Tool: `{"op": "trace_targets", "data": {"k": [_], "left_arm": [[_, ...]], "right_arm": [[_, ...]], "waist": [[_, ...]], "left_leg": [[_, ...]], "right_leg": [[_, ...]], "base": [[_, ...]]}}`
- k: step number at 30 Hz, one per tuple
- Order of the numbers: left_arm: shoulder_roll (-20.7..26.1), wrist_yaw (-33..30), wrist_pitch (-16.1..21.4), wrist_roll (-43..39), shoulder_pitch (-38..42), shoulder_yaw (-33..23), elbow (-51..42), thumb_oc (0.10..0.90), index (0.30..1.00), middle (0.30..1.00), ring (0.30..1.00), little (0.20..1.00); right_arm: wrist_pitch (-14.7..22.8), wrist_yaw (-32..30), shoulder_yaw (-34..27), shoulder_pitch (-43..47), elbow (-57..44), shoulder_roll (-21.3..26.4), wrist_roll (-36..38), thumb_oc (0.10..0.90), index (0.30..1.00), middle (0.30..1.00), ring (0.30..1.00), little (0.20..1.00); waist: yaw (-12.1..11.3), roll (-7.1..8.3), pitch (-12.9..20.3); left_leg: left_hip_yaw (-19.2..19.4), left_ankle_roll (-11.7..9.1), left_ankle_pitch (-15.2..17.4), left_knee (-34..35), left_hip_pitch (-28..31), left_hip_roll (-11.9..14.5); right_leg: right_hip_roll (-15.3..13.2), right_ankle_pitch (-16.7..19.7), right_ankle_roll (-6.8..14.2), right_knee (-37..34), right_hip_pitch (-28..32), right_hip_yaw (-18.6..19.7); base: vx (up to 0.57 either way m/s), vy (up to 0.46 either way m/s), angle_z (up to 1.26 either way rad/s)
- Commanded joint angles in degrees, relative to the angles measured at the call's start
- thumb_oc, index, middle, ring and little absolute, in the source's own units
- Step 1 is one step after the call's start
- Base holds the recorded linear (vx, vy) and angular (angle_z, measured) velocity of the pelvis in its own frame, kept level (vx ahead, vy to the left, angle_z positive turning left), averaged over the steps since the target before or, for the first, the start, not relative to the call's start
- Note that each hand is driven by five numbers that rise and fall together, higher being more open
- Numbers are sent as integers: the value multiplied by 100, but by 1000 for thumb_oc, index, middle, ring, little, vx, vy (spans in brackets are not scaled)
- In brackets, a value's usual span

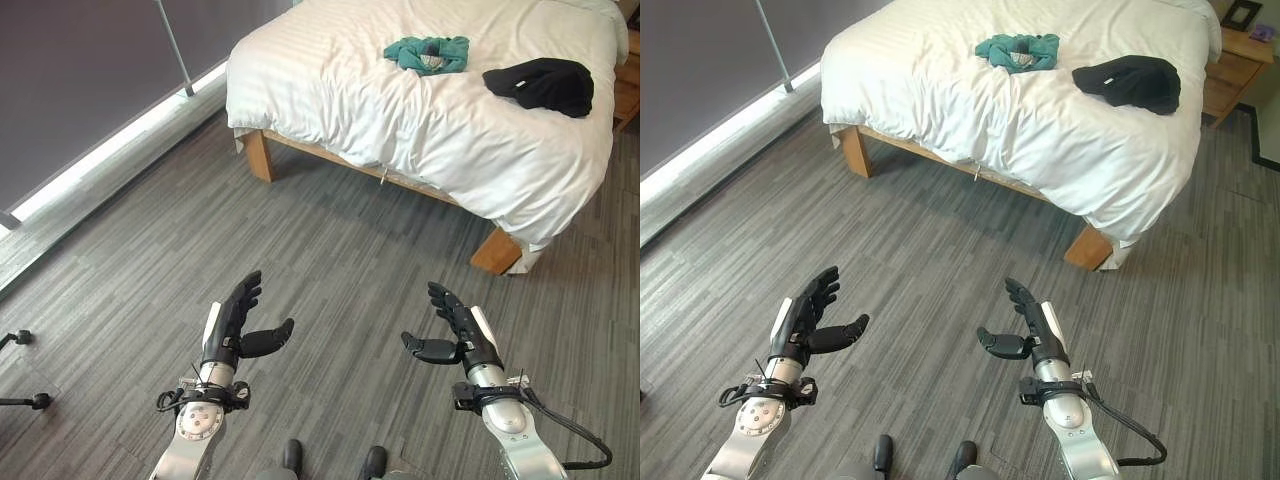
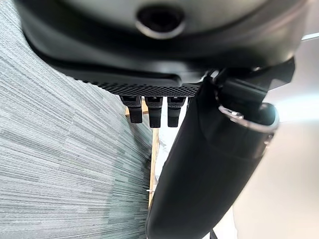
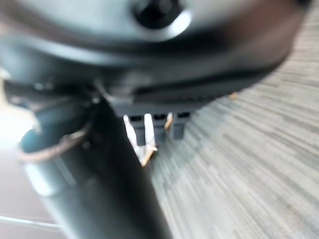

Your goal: Pick up bed clothes into laundry basket.

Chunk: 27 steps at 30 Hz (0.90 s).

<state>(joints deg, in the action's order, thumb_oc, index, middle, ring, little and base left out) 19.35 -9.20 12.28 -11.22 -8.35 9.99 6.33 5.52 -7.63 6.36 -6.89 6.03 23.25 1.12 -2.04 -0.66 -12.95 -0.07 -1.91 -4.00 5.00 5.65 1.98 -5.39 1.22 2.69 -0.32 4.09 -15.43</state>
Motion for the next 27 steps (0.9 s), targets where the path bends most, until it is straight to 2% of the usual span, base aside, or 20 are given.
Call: {"op": "trace_targets", "data": {"k": [1,7,10,11,12,13,14,15,17,18,19,20,21,22,23,24,25,26,27], "left_arm": [[132,86,471,-41,263,-256,-323,800,900,900,900,900],[142,95,392,3,276,-170,-249,800,900,900,900,900],[166,39,315,-66,331,-153,-187,800,900,900,900,900],[183,20,301,-87,332,-169,-187,800,900,900,900,900],[237,0,299,-104,320,-227,-261,800,900,900,900,900],[239,1,295,-106,319,-230,-267,800,900,900,900,900],[243,-28,306,-129,269,-301,-308,800,900,900,900,900],[242,-28,306,-131,272,-305,-308,800,900,900,900,900],[275,-45,303,-156,245,-377,-327,800,900,900,900,900],[297,-28,301,-196,222,-420,-348,800,900,900,900,900],[311,-24,301,-223,192,-467,-384,800,900,900,900,900],[323,-15,312,-226,176,-503,-385,800,900,900,900,900],[348,-29,360,-220,231,-531,-318,800,900,900,900,900],[342,-26,368,-222,238,-529,-306,800,900,900,900,900],[378,-48,401,-196,349,-507,-209,800,900,900,900,900],[412,-19,413,-169,437,-474,-163,800,900,900,900,900],[407,15,423,-177,415,-459,-126,800,900,900,900,900],[384,19,450,-201,405,-447,-112,800,900,900,900,900],[384,60,453,-185,351,-401,-143,800,900,900,900,900]], "right_arm": [[375,-46,-8,215,-378,-59,-173,800,900,900,900,900],[326,-74,72,203,-392,-142,-234,800,900,900,900,900],[256,-159,138,395,-326,-157,-294,800,900,900,900,900],[217,-181,160,479,-322,-161,-372,800,900,900,900,900],[190,-229,144,574,-356,-169,-526,800,900,900,900,900],[187,-228,144,575,-359,-172,-529,800,900,900,900,900],[150,-255,134,596,-411,-181,-659,800,900,900,900,900],[149,-257,137,602,-411,-181,-662,800,900,900,900,900],[134,-270,104,625,-416,-208,-665,800,900,900,900,900],[128,-256,101,638,-453,-226,-662,800,900,900,900,900],[124,-246,86,617,-509,-224,-664,800,900,900,900,900],[131,-233,63,575,-584,-207,-658,800,900,900,900,900],[164,-271,15,548,-634,-175,-682,800,900,900,900,900],[166,-272,15,550,-631,-169,-682,800,900,900,900,900],[192,-276,-1,537,-680,-151,-692,800,900,900,900,900],[206,-259,-28,470,-709,-149,-676,800,900,900,900,900],[230,-213,-41,354,-748,-177,-666,800,900,900,900,900],[289,-170,-13,312,-752,-117,-690,800,900,900,900,900],[282,-145,-39,280,-729,-118,-633,800,900,900,900,900]], "waist": [[-20,323,368],[18,330,364],[11,319,294],[-8,309,228],[-59,282,127],[-68,287,131],[-46,272,27],[-47,277,24],[-64,284,-27],[-47,316,-49],[26,322,-69],[84,328,-108],[234,338,-182],[231,290,-170],[319,292,-209],[345,323,-153],[410,344,-119],[455,310,-49],[510,266,-8]], "left_leg": [[239,-142,862,0,387,39],[279,-129,904,0,444,30],[255,-56,915,0,438,4],[280,-9,919,0,429,1],[320,54,958,0,449,-3],[329,57,961,0,443,-9],[334,79,1039,0,574,20],[337,81,1041,0,571,14],[424,37,1177,0,699,84],[447,-5,1235,0,741,110],[372,-62,1308,0,768,165],[291,-103,1351,0,797,195],[83,-210,1446,0,882,284],[93,-222,1475,0,887,337],[-27,-338,1576,0,952,473],[-89,-395,1696,0,977,514],[-178,-437,1753,0,1088,592],[-220,-510,1728,0,1168,773],[-283,-543,1533,0,1242,978]], "right_leg": [[-685,705,742,-468,-134,420],[-677,719,763,-468,-124,460],[-648,747,790,-332,-285,529],[-649,708,809,-21,-501,547],[-642,643,931,519,-811,518],[-649,617,935,570,-847,535],[-738,825,1137,1187,-1143,436],[-746,807,1138,1231,-1169,447],[-1007,1037,1210,1460,-1414,83],[-1113,1102,1179,1273,-1532,-106],[-1054,1051,1107,840,-1548,-195],[-989,1063,1086,444,-1585,-124],[-923,1208,1134,-224,-1882,258],[-865,1236,1128,-297,-1841,230],[-907,1291,1204,-396,-2161,471],[-882,1230,1178,-456,-2155,609],[-833,1349,1139,-386,-2127,760],[-780,1374,1120,-348,-2110,790],[-692,1394,1073,-289,-2115,884]], "base": [[0,0,0],[12,18,-5],[-25,38,-18],[-44,83,-23],[-35,69,-34],[57,85,-43],[56,36,-35],[114,35,-31],[157,-39,-8],[281,-101,2],[319,-106,3],[497,-139,11],[381,-100,20],[578,-201,30],[472,-177,43],[633,-255,63],[545,-235,89],[553,-264,94],[495,-245,122]]}}
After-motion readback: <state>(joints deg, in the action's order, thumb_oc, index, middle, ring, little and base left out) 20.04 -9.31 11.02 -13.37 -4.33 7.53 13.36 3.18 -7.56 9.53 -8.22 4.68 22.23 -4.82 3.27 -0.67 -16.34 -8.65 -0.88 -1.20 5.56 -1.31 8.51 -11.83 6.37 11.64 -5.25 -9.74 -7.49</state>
